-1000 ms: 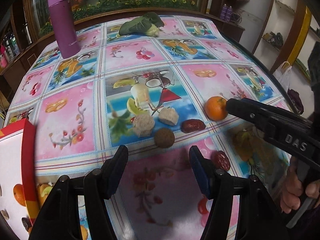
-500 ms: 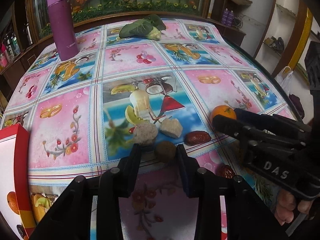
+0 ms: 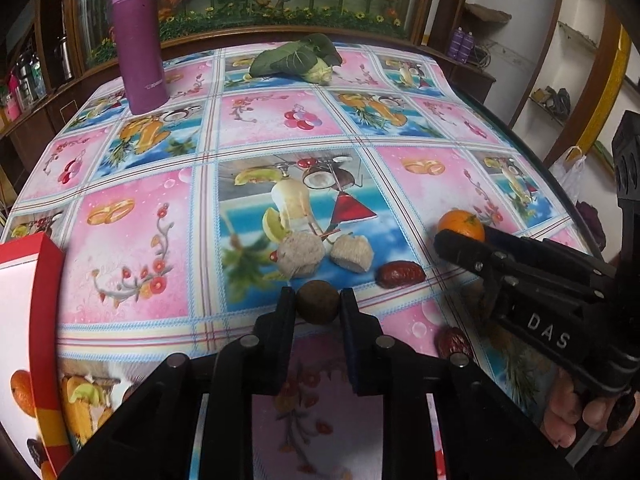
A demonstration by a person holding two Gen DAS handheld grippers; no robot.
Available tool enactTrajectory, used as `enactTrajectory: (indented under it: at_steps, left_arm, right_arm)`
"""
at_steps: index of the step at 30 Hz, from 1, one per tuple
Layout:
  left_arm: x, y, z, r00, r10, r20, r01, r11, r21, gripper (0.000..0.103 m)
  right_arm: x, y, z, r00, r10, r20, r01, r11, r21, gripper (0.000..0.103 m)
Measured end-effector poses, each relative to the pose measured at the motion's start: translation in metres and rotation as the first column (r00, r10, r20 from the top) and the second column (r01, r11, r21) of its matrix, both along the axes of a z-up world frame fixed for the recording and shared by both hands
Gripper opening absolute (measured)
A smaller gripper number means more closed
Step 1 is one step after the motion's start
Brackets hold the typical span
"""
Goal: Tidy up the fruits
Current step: 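Grasp an orange with the right tool while the left tool grasps a small brown fruit, then carry the orange and brown fruit into the white tray and release both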
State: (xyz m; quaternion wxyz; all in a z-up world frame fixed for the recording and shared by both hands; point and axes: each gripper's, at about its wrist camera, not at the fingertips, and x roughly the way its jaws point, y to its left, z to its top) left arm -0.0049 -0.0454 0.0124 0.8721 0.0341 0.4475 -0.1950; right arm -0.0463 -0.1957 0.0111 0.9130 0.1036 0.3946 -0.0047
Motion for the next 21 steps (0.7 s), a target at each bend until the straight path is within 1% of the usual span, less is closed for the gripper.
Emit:
enactTrajectory:
  at_steps: [7,9,13,17,21]
  left_arm:
    - [-0.021,0.024,0.023,0.998,0.026,0.053,-0.026,1.0,-0.018,0.021]
    - [-0.027,0.034,0.031,0.996,0.039,0.074,-0.037,0.999,-0.022,0.022]
    - [-0.037,0.058,0.045,0.992,0.069,0.106,-0.067,0.997,-0.029,0.021]
    - [-0.043,0.095,0.053,0.984,0.132,0.123,-0.128,0.991,-0.041,0.021]
    - [-0.046,0.143,0.056,0.964,0.228,0.135,-0.224,0.974,-0.045,0.021]
  right_arm:
    - [-0.014,0.015,0.016,0.996,0.014,0.084,-0.01,0.999,-0.038,0.037]
    - [-0.018,0.028,0.022,0.993,0.035,0.11,-0.032,0.999,-0.025,0.037]
    - [-0.023,0.063,0.026,0.987,0.096,0.131,-0.096,0.995,-0.009,0.038]
    - [-0.023,0.101,0.03,0.975,0.167,0.144,-0.169,0.986,0.008,0.038]
    - [-0.012,0.139,0.035,0.965,0.226,0.134,-0.229,0.973,0.003,0.038]
